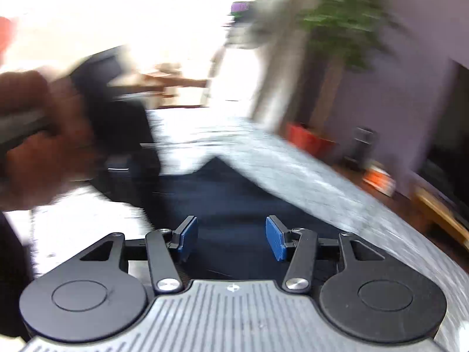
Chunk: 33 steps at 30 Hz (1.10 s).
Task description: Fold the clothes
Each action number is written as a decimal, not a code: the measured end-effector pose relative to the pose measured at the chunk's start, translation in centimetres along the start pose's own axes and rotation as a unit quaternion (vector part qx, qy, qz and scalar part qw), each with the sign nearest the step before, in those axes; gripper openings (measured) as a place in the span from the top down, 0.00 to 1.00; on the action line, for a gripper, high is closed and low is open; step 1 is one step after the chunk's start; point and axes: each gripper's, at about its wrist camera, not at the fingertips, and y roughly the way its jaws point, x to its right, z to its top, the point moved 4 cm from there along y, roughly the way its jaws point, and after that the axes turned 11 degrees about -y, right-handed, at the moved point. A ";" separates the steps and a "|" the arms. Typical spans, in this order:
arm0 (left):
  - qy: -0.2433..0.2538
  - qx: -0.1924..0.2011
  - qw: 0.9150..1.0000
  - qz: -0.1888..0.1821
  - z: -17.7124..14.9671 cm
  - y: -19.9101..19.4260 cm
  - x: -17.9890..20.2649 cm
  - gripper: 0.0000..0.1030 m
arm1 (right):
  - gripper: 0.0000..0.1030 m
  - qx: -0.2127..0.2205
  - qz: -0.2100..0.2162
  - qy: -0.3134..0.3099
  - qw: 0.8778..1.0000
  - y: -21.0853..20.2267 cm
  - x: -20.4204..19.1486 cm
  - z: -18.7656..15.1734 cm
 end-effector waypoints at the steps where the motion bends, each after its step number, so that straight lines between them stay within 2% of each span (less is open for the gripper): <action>1: 0.006 0.007 1.000 0.000 0.1 -0.2 0.2 0.93 | 0.57 -0.018 -0.025 0.020 0.999 0.1 1.9 -0.9; 3: 0.021 0.020 1.000 0.001 0.3 -0.6 0.5 0.93 | 0.63 -0.060 -0.062 0.038 0.996 0.5 5.1 -2.9; 4: 0.032 0.028 0.999 0.003 0.3 -0.8 0.8 0.93 | 0.64 -0.074 -0.067 0.045 0.994 0.7 6.1 -3.5; 8: 0.077 0.075 0.994 0.019 0.8 -2.6 1.6 0.93 | 0.63 -0.103 -0.027 0.065 0.992 1.8 7.6 -3.7; 12: 0.116 0.114 0.985 0.053 1.8 -4.2 1.6 0.93 | 0.60 -0.100 0.025 0.086 0.991 3.0 6.4 -3.0; 15: 0.150 0.127 0.977 0.085 2.4 -4.5 1.7 0.92 | 0.58 -0.101 0.037 0.064 0.992 3.6 4.9 -2.5; 18: 0.150 0.148 0.972 0.101 2.7 -4.6 1.8 0.91 | 0.52 -0.106 0.049 0.039 0.992 4.5 3.6 -2.3; 22: 0.147 0.178 0.967 0.105 2.5 -5.2 1.8 0.91 | 0.54 -0.140 0.065 0.030 0.988 6.0 2.1 -3.5; 25: 0.168 0.199 0.961 0.097 1.7 -5.9 2.3 0.91 | 0.57 -0.133 0.056 0.055 0.988 5.4 3.0 -3.2; 27: 0.185 0.211 0.955 0.091 1.0 -6.4 2.9 0.91 | 0.57 -0.106 0.043 0.082 0.990 4.6 3.9 -2.5; 29: 0.198 0.217 0.952 0.081 0.3 -6.6 3.4 0.91 | 0.55 -0.086 0.058 0.097 0.990 4.5 3.9 -2.0; 33: 0.217 0.223 0.948 0.067 -0.9 -6.9 5.1 0.91 | 0.57 -0.110 0.079 0.052 0.989 6.8 2.0 -1.8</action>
